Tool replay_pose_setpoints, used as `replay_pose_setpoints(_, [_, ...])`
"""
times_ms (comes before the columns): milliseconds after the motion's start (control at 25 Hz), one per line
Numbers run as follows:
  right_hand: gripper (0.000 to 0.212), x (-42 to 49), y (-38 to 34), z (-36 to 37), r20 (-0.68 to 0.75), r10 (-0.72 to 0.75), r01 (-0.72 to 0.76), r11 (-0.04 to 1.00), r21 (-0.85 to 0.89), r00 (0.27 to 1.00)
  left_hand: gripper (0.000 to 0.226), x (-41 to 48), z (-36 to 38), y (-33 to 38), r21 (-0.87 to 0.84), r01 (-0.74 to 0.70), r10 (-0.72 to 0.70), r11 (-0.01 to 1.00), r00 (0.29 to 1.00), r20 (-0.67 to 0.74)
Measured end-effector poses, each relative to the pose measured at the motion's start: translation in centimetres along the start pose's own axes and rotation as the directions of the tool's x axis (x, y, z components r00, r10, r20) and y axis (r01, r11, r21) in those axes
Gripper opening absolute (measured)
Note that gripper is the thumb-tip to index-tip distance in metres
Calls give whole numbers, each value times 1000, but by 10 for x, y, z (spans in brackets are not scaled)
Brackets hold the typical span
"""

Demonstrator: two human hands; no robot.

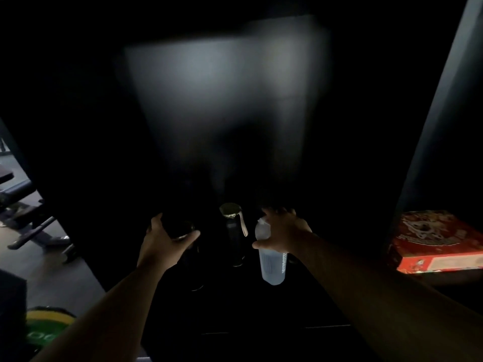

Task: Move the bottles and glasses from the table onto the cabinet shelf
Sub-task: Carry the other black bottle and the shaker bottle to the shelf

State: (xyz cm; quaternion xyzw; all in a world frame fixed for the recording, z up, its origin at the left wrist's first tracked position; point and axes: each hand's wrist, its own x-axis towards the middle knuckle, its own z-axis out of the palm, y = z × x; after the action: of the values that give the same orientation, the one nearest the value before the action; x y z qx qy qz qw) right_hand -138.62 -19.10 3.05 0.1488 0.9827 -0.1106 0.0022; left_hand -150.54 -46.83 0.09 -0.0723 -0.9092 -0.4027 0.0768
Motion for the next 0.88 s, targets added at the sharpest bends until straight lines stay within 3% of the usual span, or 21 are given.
replay_pose_setpoints(200, [95,-19,-18,-26,-98,69,-68,998,5,993,95,6,-48,33,93,-159,164,983,985,-52])
replay_pose_setpoints(320, [78,-44,-31,-54,-189,63,-55,997,47,980,77,-1,-72,65,150,-321,327,935,945,-18])
replay_pose_setpoints(440, [55,-80,-39,-94,-231,48,-36,998,55,972,71,-19,-90,105,172,-448,436,877,894,106])
replay_pose_setpoints(680, [42,-209,-12,-178,-357,84,-88,996,4,930,61,-95,-84,220,-57,-702,695,710,686,213])
replay_pose_setpoints(880, [42,-357,62,-226,-491,278,-300,953,35,826,55,-183,-48,320,-331,-751,810,571,582,75])
